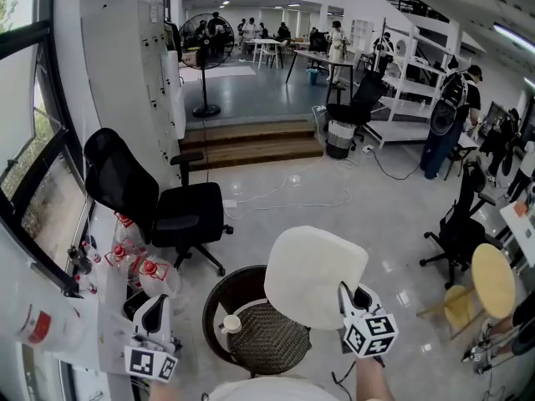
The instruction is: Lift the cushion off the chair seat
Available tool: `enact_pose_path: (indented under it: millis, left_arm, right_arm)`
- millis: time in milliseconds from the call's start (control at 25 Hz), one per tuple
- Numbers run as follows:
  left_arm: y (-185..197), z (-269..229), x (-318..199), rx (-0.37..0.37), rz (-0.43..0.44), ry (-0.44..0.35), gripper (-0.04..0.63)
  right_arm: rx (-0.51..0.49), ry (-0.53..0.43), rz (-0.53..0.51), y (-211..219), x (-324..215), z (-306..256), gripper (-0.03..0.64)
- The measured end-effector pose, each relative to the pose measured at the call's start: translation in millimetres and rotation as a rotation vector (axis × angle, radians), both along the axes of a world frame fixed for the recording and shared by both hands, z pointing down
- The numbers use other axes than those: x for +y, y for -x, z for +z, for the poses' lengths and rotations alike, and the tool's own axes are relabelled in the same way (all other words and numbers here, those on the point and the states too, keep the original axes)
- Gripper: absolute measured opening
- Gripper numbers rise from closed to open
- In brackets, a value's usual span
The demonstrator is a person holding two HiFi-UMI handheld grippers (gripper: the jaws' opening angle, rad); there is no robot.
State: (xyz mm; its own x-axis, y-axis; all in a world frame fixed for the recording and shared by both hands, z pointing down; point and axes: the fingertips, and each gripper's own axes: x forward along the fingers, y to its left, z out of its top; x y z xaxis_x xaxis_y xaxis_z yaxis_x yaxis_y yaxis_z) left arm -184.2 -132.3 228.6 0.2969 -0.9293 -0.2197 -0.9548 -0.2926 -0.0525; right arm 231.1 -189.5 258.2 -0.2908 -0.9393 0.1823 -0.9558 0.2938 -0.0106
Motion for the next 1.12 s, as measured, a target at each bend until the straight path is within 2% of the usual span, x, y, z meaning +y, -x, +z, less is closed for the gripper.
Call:
enact_pose_path:
  millis: [320,560,1120]
  left_arm:
    - [-9,9,5,0.012,0.027,0.02,0.015]
    - [-2,20,15,0.022,0.021,0.047,0.015]
    - [5,19,28,0.012,0.027,0.046,0.015]
  right_arm:
    - [-0.02,0.022,-0.002,5,15,5,0.067]
    - [-0.012,0.038,-0.008,14,20,10,0.067]
    - [-0.041,0.028,-0.023,33,28,6,0.067]
